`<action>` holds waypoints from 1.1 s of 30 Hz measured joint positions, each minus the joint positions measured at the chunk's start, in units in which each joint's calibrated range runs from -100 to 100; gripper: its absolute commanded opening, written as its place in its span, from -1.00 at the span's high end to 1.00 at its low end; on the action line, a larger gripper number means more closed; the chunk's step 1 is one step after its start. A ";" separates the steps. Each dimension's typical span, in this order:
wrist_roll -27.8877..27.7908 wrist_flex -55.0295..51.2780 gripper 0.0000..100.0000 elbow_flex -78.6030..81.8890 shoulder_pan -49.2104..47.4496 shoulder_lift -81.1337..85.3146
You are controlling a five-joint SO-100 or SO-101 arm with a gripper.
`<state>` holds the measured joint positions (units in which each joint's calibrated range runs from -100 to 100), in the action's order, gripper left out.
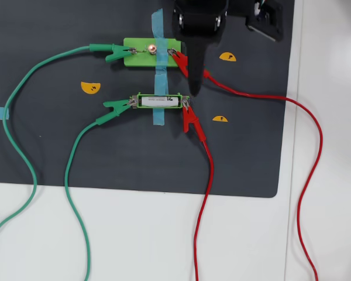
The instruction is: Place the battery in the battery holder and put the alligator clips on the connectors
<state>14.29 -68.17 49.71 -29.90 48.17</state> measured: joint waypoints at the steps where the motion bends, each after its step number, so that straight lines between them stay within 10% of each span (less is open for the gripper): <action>1: -2.12 0.77 0.25 1.60 0.00 2.60; 33: -8.53 12.87 0.25 46.11 19.60 50.15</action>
<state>5.76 -55.30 95.82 -10.30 98.32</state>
